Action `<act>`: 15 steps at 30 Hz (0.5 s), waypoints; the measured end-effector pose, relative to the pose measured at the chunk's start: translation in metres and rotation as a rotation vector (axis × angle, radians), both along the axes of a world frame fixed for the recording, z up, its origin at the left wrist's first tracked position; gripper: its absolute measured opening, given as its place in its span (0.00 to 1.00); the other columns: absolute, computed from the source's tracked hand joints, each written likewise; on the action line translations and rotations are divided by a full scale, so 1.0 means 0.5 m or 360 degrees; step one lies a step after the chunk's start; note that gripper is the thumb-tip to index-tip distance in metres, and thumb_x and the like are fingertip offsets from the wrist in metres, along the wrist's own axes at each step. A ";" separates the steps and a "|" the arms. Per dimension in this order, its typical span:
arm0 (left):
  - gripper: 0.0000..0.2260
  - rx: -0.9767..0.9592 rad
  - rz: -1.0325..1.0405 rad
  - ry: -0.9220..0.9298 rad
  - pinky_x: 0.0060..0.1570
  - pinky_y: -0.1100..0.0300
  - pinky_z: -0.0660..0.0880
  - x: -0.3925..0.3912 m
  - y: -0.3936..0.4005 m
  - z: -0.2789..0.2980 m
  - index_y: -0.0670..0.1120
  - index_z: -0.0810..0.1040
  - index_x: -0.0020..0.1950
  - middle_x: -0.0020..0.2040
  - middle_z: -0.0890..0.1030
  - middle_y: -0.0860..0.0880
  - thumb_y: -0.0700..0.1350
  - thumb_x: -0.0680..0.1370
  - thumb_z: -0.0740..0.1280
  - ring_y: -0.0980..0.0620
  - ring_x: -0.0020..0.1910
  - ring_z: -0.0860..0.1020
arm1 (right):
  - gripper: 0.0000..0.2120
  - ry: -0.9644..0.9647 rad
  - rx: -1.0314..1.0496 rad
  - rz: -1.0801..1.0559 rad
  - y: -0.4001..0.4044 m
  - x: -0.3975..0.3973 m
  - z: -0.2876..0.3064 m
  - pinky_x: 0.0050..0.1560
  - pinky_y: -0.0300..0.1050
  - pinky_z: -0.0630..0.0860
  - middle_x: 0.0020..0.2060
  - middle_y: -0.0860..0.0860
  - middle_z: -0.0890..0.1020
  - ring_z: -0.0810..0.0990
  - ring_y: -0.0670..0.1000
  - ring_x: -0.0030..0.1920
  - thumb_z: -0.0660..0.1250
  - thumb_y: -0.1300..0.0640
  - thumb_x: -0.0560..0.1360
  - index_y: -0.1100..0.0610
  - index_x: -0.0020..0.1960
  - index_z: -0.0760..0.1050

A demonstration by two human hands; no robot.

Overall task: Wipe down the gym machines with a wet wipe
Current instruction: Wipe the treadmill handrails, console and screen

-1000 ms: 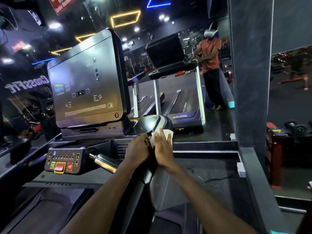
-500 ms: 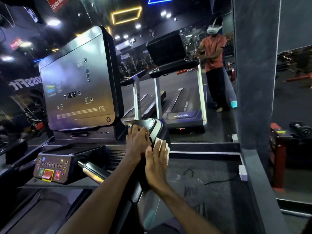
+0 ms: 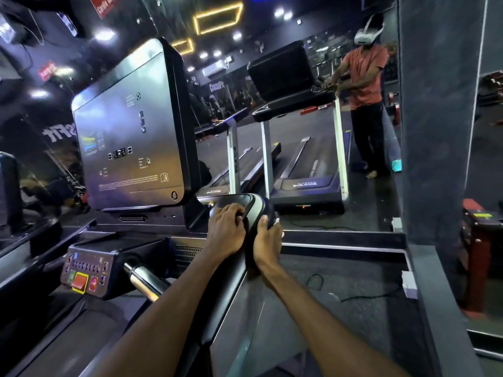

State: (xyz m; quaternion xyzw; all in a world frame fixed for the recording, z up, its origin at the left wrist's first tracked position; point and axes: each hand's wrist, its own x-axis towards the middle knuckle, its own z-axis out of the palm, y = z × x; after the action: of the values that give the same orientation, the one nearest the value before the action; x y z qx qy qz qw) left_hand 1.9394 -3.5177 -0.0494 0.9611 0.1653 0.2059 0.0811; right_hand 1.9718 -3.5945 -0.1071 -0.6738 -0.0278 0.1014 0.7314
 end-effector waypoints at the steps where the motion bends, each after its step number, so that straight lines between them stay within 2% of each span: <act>1: 0.13 -0.0020 0.0003 0.0016 0.67 0.53 0.60 0.006 0.007 -0.001 0.45 0.76 0.63 0.63 0.78 0.47 0.43 0.81 0.60 0.45 0.66 0.70 | 0.32 -0.0131 -0.0093 0.0033 0.002 -0.013 0.007 0.78 0.53 0.47 0.79 0.60 0.57 0.51 0.58 0.79 0.50 0.43 0.84 0.62 0.80 0.54; 3: 0.20 0.0017 0.0004 0.0117 0.64 0.52 0.62 0.019 0.025 -0.007 0.46 0.76 0.61 0.62 0.78 0.46 0.55 0.77 0.55 0.42 0.66 0.71 | 0.33 -0.0386 -0.0261 0.0135 0.000 -0.032 0.021 0.78 0.55 0.44 0.80 0.56 0.55 0.46 0.58 0.80 0.45 0.37 0.82 0.56 0.79 0.58; 5: 0.29 0.0132 0.0031 0.0168 0.63 0.51 0.64 0.033 0.044 -0.015 0.46 0.76 0.60 0.61 0.78 0.47 0.62 0.72 0.47 0.43 0.65 0.72 | 0.27 -0.0502 -0.0321 0.0252 0.009 -0.001 0.032 0.78 0.55 0.40 0.80 0.50 0.56 0.42 0.55 0.80 0.45 0.41 0.84 0.50 0.78 0.62; 8: 0.22 0.0103 0.0055 0.0027 0.57 0.51 0.66 0.041 0.052 -0.027 0.47 0.76 0.55 0.54 0.79 0.48 0.57 0.75 0.49 0.43 0.58 0.75 | 0.29 -0.0576 -0.0421 0.0257 0.024 0.071 0.028 0.78 0.57 0.40 0.80 0.47 0.54 0.45 0.54 0.81 0.42 0.40 0.83 0.49 0.79 0.60; 10: 0.17 0.0086 -0.0003 -0.0026 0.57 0.50 0.67 0.038 0.054 -0.033 0.48 0.75 0.55 0.54 0.78 0.49 0.55 0.76 0.54 0.44 0.57 0.75 | 0.32 -0.0662 -0.0531 0.0362 0.027 0.073 0.010 0.78 0.58 0.38 0.80 0.44 0.52 0.43 0.56 0.80 0.40 0.36 0.80 0.48 0.77 0.62; 12: 0.12 0.0052 -0.0010 -0.0043 0.59 0.50 0.66 0.041 0.054 -0.029 0.49 0.75 0.56 0.56 0.77 0.50 0.53 0.79 0.58 0.45 0.59 0.73 | 0.31 -0.0748 -0.0613 0.0428 0.023 0.068 0.000 0.77 0.58 0.40 0.80 0.42 0.51 0.40 0.57 0.80 0.40 0.36 0.81 0.47 0.76 0.64; 13: 0.09 0.0043 0.0011 -0.0064 0.60 0.50 0.66 0.044 0.054 -0.027 0.49 0.75 0.56 0.57 0.77 0.50 0.50 0.80 0.60 0.45 0.60 0.72 | 0.29 -0.0731 -0.0612 0.0423 0.023 0.076 0.004 0.78 0.59 0.41 0.80 0.43 0.52 0.42 0.57 0.80 0.42 0.37 0.82 0.48 0.76 0.64; 15: 0.07 0.0056 0.0073 -0.0099 0.60 0.50 0.65 0.052 0.045 -0.025 0.48 0.74 0.56 0.59 0.76 0.50 0.46 0.81 0.60 0.46 0.61 0.69 | 0.29 -0.0687 -0.0584 0.0414 0.023 0.123 0.028 0.77 0.58 0.48 0.79 0.51 0.60 0.53 0.57 0.79 0.43 0.38 0.83 0.53 0.75 0.66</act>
State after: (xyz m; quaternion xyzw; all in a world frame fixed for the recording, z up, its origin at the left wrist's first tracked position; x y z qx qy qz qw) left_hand 1.9654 -3.4953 -0.0620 0.9515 0.1811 0.2404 0.0646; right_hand 2.0335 -3.5828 -0.0931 -0.7913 -0.2496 0.0519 0.5557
